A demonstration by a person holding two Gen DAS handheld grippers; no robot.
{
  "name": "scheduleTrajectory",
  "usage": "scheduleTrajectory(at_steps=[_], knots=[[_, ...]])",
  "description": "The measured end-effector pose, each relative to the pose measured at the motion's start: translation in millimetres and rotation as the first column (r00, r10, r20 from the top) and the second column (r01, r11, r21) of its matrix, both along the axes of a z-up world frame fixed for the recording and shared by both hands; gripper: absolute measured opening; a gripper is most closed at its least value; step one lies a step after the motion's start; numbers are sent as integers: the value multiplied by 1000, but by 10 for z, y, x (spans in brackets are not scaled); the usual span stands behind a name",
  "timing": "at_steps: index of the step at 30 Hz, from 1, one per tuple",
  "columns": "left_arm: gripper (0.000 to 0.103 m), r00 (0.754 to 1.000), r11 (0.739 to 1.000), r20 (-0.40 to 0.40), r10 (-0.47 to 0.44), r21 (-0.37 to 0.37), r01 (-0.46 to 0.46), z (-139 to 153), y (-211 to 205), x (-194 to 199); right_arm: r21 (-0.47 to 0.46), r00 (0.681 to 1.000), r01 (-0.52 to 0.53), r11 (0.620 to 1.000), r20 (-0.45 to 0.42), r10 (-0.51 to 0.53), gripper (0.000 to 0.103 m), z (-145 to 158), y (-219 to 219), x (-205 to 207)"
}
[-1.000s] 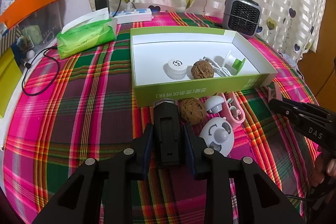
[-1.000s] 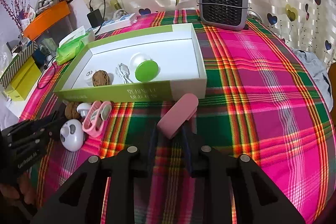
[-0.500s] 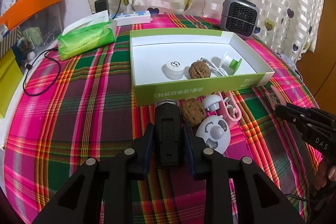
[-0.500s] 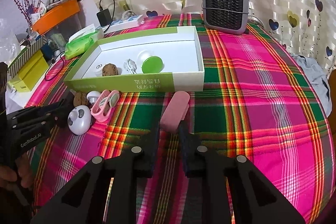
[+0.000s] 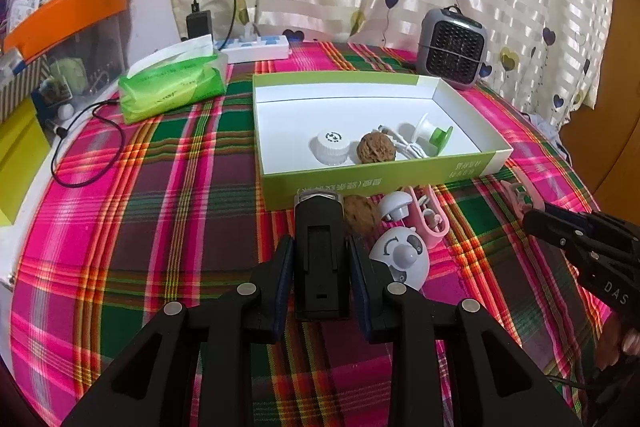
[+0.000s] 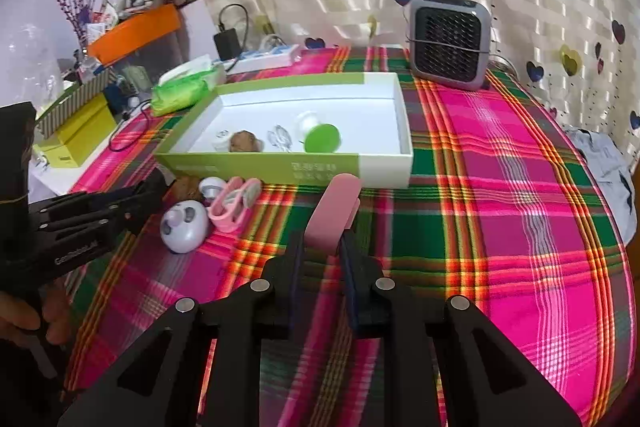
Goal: Organize objects
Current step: 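Carry the pink case over the box with the right gripper while the left carries the stick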
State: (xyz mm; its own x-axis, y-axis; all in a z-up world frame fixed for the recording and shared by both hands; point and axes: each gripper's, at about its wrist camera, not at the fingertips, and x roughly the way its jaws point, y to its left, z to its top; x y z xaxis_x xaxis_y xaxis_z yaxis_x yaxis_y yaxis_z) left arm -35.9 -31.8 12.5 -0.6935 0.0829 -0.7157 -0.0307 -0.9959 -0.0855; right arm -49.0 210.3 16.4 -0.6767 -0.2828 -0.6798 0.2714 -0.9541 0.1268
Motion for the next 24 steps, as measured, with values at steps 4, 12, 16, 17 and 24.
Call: scheduleTrajectory(at_steps=[4, 12, 16, 17, 24], knots=[[25, 1000, 1000, -12, 5, 6, -5, 26, -20, 11, -12, 1000, -16, 1000, -7, 16, 19, 10, -11, 15], [25, 999, 1000, -33, -3, 26, 4, 83, 10, 17, -19, 998, -53, 998, -27, 53, 19, 42, -63, 29], [25, 999, 1000, -38, -16, 26, 17, 99, 56, 22, -21, 997, -68, 997, -30, 67, 19, 49, -86, 21], [25, 999, 999, -38, -18, 26, 19, 103, 66, 22, -22, 997, -72, 997, -32, 71, 19, 55, -96, 19], [25, 998, 999, -39, -40, 27, 41, 133, 144, 13, -21, 995, -93, 995, -39, 92, 19, 84, -146, 19]])
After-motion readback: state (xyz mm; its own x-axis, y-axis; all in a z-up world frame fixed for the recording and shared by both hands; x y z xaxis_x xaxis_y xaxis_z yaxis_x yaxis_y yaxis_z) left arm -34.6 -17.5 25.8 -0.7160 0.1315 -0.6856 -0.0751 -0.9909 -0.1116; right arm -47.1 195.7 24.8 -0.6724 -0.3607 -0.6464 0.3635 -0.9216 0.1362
